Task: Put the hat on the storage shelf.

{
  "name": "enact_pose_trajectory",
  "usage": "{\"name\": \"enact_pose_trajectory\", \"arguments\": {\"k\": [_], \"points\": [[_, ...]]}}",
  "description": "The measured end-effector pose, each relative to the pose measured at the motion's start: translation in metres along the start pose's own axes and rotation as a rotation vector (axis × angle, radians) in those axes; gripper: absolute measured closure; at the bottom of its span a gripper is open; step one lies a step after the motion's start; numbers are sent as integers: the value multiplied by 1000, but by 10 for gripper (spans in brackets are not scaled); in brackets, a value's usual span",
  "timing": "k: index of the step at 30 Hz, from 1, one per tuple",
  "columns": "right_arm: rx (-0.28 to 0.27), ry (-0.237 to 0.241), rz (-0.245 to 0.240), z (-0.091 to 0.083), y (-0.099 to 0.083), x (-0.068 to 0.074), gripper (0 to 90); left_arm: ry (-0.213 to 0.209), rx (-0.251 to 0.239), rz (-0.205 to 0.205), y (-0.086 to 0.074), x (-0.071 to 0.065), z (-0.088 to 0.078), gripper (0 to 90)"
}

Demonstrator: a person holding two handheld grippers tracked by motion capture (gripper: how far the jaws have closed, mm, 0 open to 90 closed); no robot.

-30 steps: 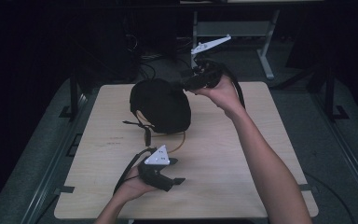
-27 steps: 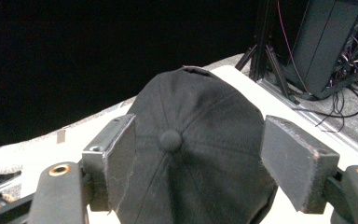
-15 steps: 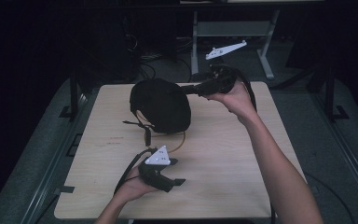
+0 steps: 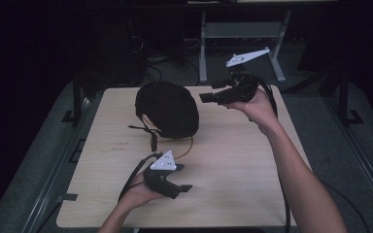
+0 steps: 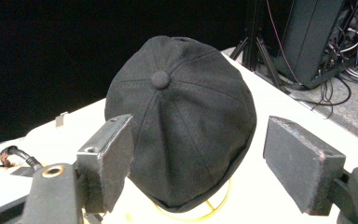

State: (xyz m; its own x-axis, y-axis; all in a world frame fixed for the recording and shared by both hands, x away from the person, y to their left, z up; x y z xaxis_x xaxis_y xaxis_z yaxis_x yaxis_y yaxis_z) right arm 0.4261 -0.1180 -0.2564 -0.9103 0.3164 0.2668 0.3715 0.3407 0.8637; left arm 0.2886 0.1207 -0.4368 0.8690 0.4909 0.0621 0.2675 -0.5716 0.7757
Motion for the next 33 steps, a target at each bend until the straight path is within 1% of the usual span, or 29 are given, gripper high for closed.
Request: {"name": "enact_pose_trajectory", "arguments": {"k": [3, 4, 6, 10, 13, 15, 20, 22, 26, 28, 31, 33], "points": [[-2, -4, 2, -4, -3, 0, 234, 0, -1, -2, 0, 0, 0, 252], [-4, -7, 3, -6, -5, 0, 233, -2, -4, -8, 0, 0, 0, 251], [2, -11, 3, -9, -7, -1, 229, 0, -2, -5, 0, 0, 0, 250], [3, -18, 15, -14, -14, -3, 226, -5, -3, -15, 0, -1, 1, 244], [7, -22, 26, -18, -18, -4, 219, -9, -4, -13, 0, -1, 2, 244], [-2, -27, 32, -21, -22, -5, 217, -10, -4, -10, 0, -1, 2, 242], [0, -34, 37, -26, -30, -7, 217, -5, -1, -13, 0, -1, 2, 241], [-1, -36, 44, -28, -34, -8, 216, -3, -5, -4, 0, 0, 1, 241], [-9, -39, 50, -33, -40, -8, 217, 0, 0, -3, 0, 0, 1, 241], [-10, -40, 52, -35, -42, -9, 216, 1, -5, -19, 0, 0, 1, 241], [-15, -45, 61, -40, -47, -10, 216, 7, 1, -7, 0, 2, 0, 241], [-16, -49, 64, -43, -50, -11, 216, 6, 1, -10, 0, 1, 0, 241]]}}
Point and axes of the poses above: each handheld gripper's, and its own axes: z roughly forward along the jaws, y roughly out of its top, x roughly to its left, the point moved 2 cm from there along z, roughly forward along the jaws, and after that the axes turned 12 degrees about y, right-handed, at the moved point
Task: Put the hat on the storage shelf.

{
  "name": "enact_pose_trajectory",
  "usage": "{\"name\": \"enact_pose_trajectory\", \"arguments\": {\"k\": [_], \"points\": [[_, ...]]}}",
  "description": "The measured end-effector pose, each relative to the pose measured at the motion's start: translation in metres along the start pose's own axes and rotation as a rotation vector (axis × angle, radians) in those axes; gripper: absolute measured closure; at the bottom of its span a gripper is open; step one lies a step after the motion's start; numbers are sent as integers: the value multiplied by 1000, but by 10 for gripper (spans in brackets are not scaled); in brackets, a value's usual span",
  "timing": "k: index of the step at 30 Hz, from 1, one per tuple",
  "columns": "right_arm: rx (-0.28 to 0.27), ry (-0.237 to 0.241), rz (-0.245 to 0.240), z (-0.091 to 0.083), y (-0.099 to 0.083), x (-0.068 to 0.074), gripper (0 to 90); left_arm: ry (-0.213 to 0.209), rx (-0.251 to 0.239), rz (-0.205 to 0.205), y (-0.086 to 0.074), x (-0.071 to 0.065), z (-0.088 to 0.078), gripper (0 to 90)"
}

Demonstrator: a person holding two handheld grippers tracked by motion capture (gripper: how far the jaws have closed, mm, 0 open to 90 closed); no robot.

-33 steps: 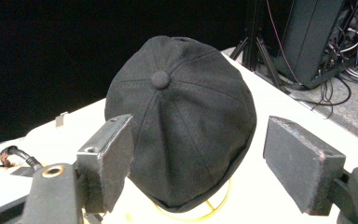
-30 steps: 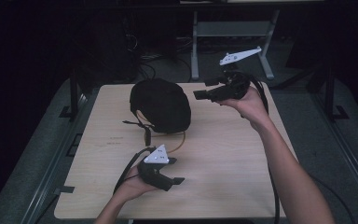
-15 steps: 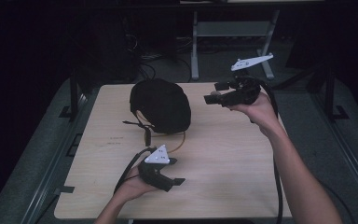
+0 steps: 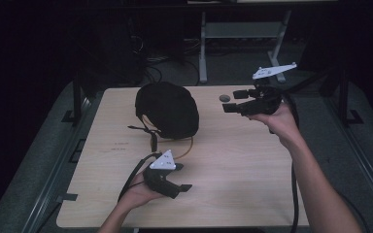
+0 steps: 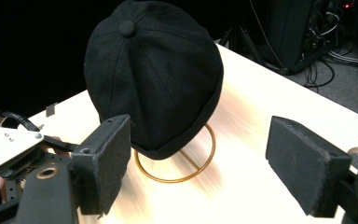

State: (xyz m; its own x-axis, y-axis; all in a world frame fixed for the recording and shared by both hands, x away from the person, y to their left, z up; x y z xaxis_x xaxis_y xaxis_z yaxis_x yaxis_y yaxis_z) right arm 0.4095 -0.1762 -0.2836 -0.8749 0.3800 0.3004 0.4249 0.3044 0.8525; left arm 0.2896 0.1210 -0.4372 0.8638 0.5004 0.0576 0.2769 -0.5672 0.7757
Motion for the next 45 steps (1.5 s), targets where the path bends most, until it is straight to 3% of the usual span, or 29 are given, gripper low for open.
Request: {"name": "enact_pose_trajectory", "arguments": {"k": [21, 45], "points": [[-24, -33, 48, -28, -32, -11, 214, 1, 2, 0, -1, -1, 0, 241], [-31, -56, 114, -44, -70, -17, 179, -3, -3, 2, -1, 0, 0, 235]]}}
Point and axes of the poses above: each handheld gripper's, and its own axes: z roughly forward along the jaws, y roughly out of its top, x roughly to its left, the point moved 2 cm from there along z, roughly forward along the jaws, and after that the axes turned 12 degrees about y, right-handed, at the moved point
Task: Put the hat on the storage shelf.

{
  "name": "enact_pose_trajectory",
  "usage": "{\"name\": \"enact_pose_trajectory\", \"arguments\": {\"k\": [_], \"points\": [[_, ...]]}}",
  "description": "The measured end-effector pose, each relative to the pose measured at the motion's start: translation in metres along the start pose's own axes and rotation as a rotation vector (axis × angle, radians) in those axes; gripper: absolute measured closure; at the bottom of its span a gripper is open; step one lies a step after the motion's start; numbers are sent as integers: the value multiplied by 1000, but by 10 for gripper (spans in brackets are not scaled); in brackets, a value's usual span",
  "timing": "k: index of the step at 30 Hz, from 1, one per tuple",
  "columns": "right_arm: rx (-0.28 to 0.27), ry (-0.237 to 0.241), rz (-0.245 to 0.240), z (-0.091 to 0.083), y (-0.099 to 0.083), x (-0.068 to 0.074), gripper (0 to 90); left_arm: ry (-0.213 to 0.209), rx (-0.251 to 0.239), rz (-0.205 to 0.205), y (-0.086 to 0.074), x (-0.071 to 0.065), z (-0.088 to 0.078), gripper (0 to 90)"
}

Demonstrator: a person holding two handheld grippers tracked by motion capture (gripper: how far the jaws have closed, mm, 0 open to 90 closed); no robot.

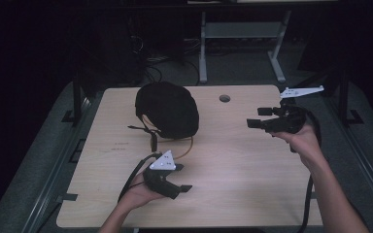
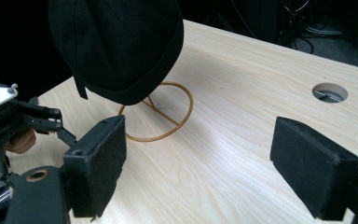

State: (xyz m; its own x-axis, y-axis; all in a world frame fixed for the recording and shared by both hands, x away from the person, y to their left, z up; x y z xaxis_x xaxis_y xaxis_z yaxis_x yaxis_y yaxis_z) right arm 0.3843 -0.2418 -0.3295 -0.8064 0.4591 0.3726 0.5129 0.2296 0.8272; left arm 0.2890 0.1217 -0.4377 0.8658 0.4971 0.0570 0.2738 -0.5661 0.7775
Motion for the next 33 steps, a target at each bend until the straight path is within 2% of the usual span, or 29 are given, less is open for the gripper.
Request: {"name": "enact_pose_trajectory", "arguments": {"k": [18, 22, 33], "points": [[-2, -21, 54, -19, -49, -7, 166, 5, -1, -16, -1, 1, 0, 235], [-5, -27, 53, -23, -56, -7, 166, 5, -3, -16, -1, 1, 0, 235], [21, -44, 53, -30, -81, 1, 166, 10, -9, -19, -1, 2, -2, 235]]}}
Point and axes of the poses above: each handheld gripper's, and its own axes: z roughly forward along the jaws, y roughly out of its top, x roughly to its left, the point moved 2 cm from there along z, roughly forward along the jaws, and after that the axes turned 12 degrees about y, right-handed, at the moved point
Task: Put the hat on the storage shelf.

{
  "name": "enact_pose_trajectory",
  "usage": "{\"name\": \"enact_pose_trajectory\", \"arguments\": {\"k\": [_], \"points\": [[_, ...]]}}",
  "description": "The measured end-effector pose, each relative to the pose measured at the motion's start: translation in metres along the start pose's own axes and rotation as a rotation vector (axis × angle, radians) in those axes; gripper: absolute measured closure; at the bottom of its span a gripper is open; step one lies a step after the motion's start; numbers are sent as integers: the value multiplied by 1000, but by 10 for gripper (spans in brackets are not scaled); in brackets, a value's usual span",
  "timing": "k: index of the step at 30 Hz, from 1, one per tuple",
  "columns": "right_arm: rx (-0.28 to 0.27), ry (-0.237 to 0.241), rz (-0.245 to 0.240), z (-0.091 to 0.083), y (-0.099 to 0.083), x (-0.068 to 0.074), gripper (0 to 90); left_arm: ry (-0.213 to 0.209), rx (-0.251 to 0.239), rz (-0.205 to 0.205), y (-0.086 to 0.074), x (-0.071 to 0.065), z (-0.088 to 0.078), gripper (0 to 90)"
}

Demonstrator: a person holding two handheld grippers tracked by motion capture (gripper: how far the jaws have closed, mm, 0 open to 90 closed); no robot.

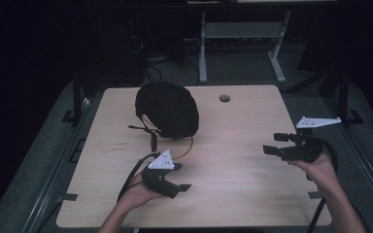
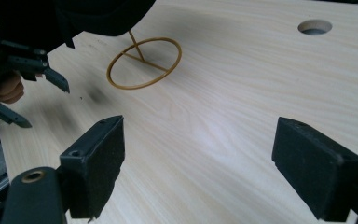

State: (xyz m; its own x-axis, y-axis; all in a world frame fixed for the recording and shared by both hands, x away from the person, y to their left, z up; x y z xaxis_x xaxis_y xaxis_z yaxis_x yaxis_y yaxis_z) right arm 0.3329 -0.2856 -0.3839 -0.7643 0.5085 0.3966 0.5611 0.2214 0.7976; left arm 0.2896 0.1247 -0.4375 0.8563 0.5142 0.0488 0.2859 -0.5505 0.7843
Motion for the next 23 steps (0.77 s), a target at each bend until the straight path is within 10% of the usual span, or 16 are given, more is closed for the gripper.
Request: {"name": "enact_pose_trajectory", "arguments": {"k": [23], "points": [[-3, -13, 6, 9, -77, 20, 166, 12, -1, 6, -2, -5, 6, 235]]}}
Point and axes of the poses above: each handheld gripper's, and its own axes: z roughly forward along the jaws, y roughly out of its top, x roughly to its left, the point moved 2 cm from there along z, roughly forward along the jaws, and after that the axes turned 12 degrees about y, right-handed, at the moved point
